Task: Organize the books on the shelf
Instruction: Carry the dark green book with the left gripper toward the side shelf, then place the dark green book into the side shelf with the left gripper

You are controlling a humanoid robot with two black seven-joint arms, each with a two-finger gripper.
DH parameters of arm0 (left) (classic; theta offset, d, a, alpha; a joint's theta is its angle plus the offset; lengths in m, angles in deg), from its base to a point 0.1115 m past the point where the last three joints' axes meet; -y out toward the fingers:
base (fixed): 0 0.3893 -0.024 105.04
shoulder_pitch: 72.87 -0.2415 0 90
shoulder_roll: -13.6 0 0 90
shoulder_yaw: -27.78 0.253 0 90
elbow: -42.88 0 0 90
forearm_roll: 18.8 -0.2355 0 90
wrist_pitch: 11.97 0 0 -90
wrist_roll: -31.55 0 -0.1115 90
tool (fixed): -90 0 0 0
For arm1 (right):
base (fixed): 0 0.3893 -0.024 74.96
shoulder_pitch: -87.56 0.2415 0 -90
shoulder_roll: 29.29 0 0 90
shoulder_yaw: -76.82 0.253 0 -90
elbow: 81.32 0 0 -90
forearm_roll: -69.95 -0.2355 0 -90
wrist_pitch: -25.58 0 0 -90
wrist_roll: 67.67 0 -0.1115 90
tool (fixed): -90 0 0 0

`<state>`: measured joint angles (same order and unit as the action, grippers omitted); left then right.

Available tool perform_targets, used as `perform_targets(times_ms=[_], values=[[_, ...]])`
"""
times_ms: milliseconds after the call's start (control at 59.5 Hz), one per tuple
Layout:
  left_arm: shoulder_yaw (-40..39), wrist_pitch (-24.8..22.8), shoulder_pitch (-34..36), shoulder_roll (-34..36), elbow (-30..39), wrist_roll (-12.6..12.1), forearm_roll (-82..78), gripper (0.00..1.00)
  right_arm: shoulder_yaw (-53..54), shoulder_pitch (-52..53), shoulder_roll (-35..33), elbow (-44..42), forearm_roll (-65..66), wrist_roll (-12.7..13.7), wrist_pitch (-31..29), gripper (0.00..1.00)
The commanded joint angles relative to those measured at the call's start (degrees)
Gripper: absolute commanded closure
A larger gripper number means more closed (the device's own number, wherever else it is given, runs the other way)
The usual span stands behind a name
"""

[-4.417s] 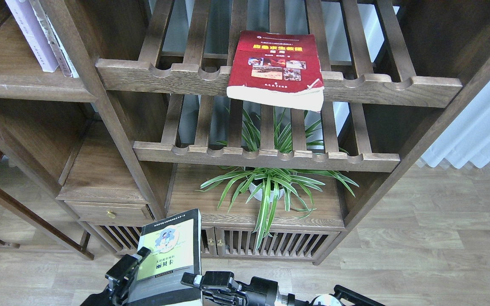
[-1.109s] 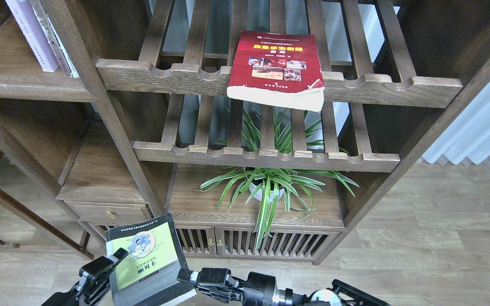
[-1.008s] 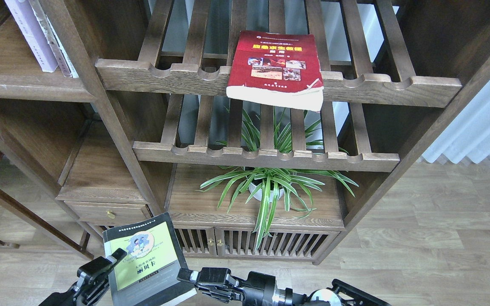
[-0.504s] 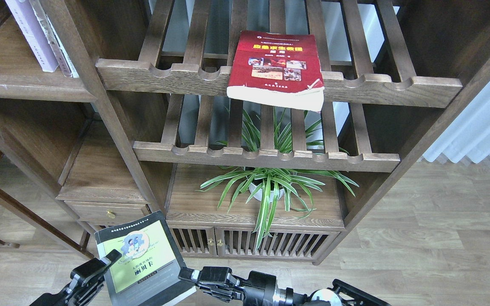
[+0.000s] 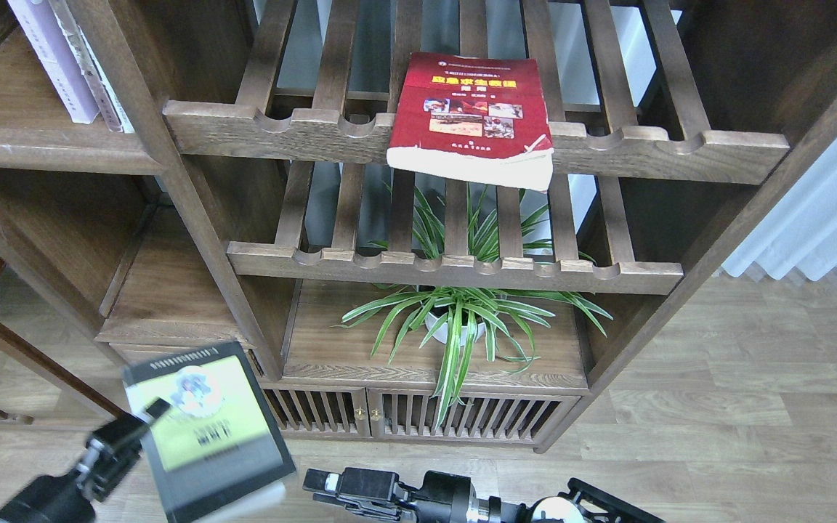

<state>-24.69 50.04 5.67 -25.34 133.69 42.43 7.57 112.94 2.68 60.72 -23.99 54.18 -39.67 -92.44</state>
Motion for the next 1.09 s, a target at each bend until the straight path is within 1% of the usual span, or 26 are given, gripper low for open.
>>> perform_targets(times_ms=[0, 151, 252, 319, 437, 554, 655, 672, 806, 857, 924, 991, 1075], values=[[-7.54, -0.01, -3.91, 4.31, 4.55, -0.34, -0.01, 0.91, 0.27, -1.07, 0.00, -0.12, 0.12, 0.00, 0.02, 0.21], [-17.74, -0.01, -5.94, 7.38, 4.55, -0.25, -0.10, 0.91, 0.36, -1.52, 0.00, -0.21, 0.38, 0.00, 0.02, 0.21], [-23.47, -0.01, -6.12, 8.88, 4.47, -0.34, -0.10, 0.91, 0.36, -1.78, 0.00, -0.21, 0.38, 0.00, 0.02, 0.21], [-27.33, -0.01, -6.21, 9.76, 4.46, -0.95, -0.18, 0.91, 0.53, -2.04, 0.00, -0.29, 0.47, 0.00, 0.02, 0.21], [-33.92, -0.01, -6.21, 10.64, 4.20, -3.32, -0.80, 0.92, 0.53, -3.18, 0.00, -0.29, 0.56, 0.00, 0.02, 0.21], [-38.67, -0.01, -6.12, 10.99, 3.68, -5.61, -2.81, 0.92, 0.62, -3.62, 0.00, -0.47, 0.56, 0.00, 0.02, 0.21], [-41.75, -0.01, -6.12, 10.90, 2.62, -5.79, -6.24, 0.93, 0.62, -3.63, 0.00, -0.56, 0.56, 0.00, 0.02, 0.21], [-44.10, -0.01, -6.12, 10.73, 1.23, -5.96, -8.25, 0.93, 0.62, -3.63, 0.00, -0.65, 0.56, 0.00, 0.02, 0.21], [-50.27, -0.01, -6.03, 10.47, -1.51, -6.14, -12.13, 0.93, 0.62, -3.63, 0.00, -0.65, 0.56, 0.00, 0.02, 0.22], [-52.82, -0.01, -5.68, 10.38, -3.00, -6.66, -14.76, 0.93, 0.62, -3.63, 0.00, -0.65, 0.56, 0.00, 0.02, 0.22], [-54.76, -0.01, -5.15, 10.20, -4.15, -6.93, -17.67, 0.92, 0.62, -3.63, 0.00, -0.65, 0.56, 0.00, 0.02, 0.22], [-55.02, -0.01, -2.96, 9.76, -5.46, -6.93, -20.39, 0.92, 0.62, -3.71, 0.00, -0.65, 0.56, 0.00, 0.02, 0.22], [-54.94, -0.01, 1.70, 8.71, -7.84, -7.37, -24.17, 0.92, 0.62, -3.71, 0.00, -0.65, 0.56, 0.00, 0.02, 0.22]])
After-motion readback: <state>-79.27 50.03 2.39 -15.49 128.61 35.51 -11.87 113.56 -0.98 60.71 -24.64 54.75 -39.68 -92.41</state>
